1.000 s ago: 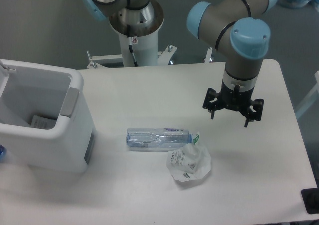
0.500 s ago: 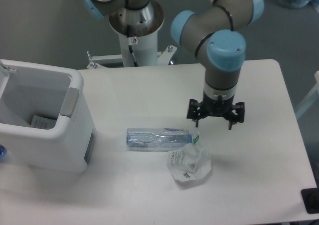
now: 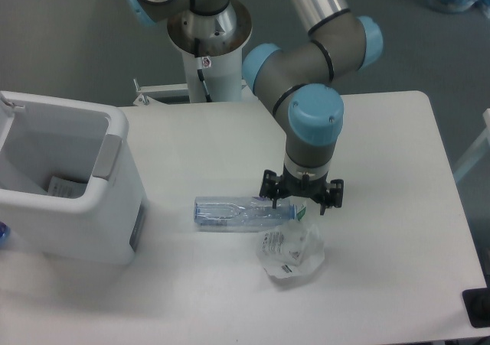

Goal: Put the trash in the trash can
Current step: 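Move the gripper down over the crumpled clear plastic bag, then close the gripper on the plastic bag and lift it, then carry the plastic bag over the white trash bin, then open the gripper to drop the bag into the bin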

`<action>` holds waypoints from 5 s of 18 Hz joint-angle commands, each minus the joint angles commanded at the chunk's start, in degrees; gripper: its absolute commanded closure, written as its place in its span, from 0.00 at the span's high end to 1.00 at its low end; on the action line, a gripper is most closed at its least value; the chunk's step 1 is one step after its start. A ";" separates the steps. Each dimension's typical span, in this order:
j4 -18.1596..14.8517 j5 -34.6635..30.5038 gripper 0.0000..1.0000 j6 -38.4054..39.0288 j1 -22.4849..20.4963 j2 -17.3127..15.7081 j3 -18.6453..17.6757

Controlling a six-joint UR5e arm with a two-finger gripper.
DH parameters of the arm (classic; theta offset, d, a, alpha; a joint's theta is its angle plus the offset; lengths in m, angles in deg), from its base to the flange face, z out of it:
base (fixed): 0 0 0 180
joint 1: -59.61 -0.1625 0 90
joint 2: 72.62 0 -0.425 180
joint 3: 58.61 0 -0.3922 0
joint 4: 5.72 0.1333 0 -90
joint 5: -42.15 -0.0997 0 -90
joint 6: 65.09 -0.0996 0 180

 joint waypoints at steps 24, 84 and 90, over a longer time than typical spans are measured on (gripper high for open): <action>-0.26 2.01 0.00 2.28 -0.35 -0.08 1.49; -8.52 27.07 1.00 4.31 17.67 -29.96 -1.32; -8.35 26.81 1.00 4.31 17.58 -31.20 -1.32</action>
